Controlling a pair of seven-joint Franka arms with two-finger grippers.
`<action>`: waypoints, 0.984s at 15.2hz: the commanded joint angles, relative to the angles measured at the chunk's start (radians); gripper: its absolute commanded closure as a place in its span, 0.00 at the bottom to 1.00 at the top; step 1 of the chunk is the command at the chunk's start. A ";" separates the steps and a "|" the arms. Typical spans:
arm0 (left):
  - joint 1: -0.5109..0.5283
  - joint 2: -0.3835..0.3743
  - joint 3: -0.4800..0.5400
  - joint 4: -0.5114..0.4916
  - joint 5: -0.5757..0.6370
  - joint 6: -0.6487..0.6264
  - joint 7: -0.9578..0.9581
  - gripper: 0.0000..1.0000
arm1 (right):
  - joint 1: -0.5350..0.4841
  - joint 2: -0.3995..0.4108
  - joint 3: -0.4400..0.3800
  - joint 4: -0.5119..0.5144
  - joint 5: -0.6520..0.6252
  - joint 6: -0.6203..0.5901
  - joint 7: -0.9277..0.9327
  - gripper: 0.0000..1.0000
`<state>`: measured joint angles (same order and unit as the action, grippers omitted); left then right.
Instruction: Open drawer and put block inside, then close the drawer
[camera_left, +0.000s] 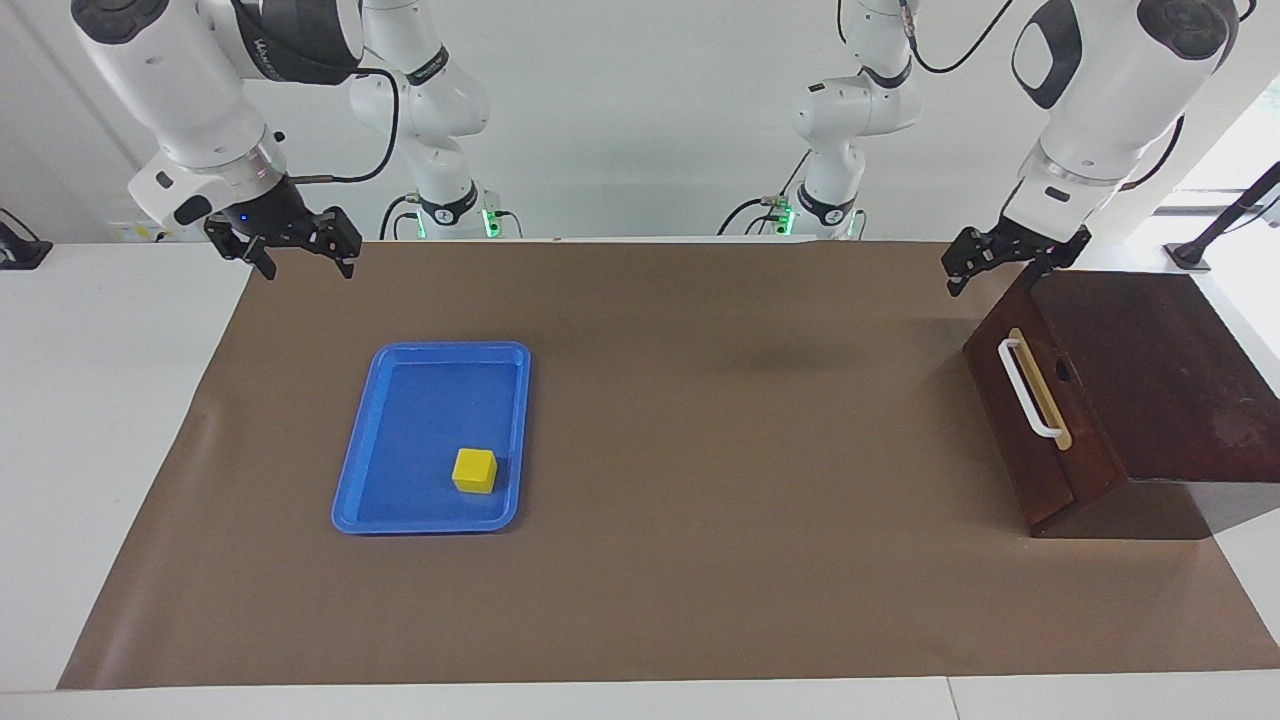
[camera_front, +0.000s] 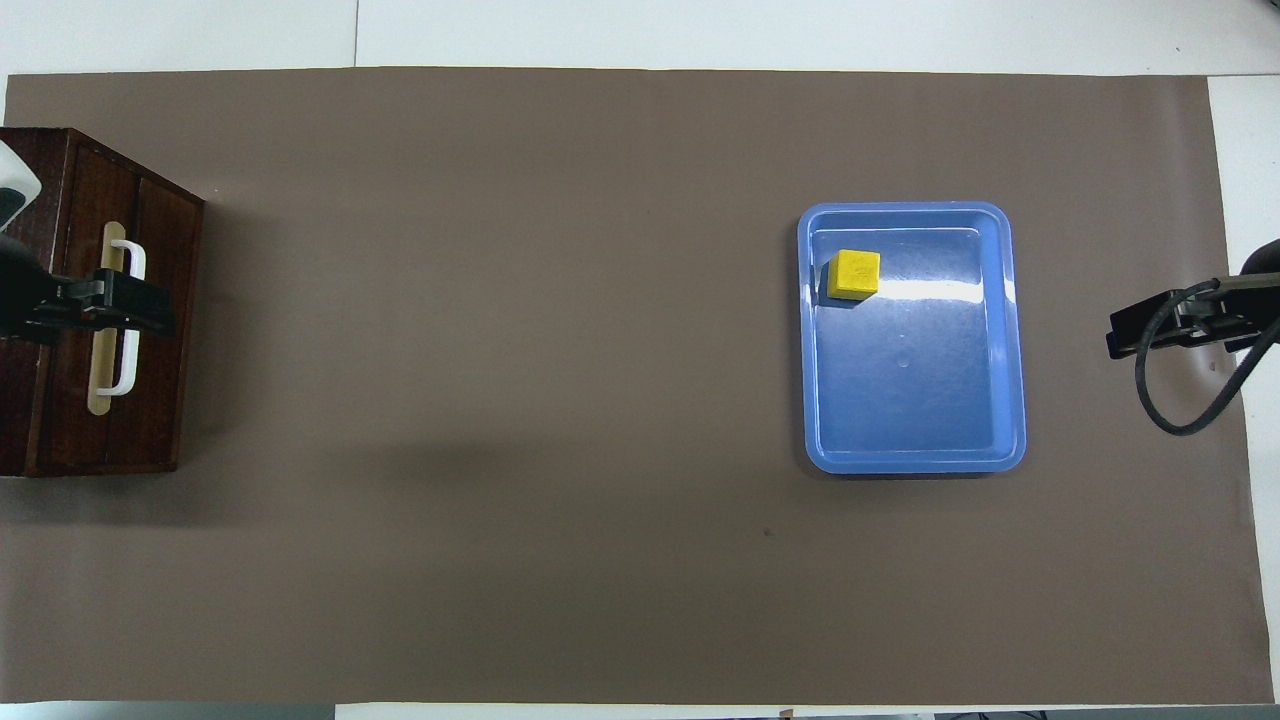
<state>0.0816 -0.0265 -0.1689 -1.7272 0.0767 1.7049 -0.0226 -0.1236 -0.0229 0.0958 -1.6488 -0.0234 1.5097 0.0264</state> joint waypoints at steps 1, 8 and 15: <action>-0.005 -0.023 0.006 -0.121 0.083 0.148 0.108 0.00 | -0.010 -0.028 0.008 -0.066 0.060 0.024 0.162 0.00; 0.000 0.103 0.006 -0.180 0.296 0.346 0.108 0.00 | -0.034 0.171 0.004 -0.092 0.409 0.193 0.848 0.00; 0.047 0.151 0.009 -0.264 0.390 0.501 0.102 0.00 | -0.041 0.383 -0.001 -0.073 0.666 0.333 1.122 0.00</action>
<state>0.1029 0.1427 -0.1583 -1.9505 0.4302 2.1547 0.0792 -0.1463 0.2837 0.0863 -1.7714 0.5999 1.8368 1.1121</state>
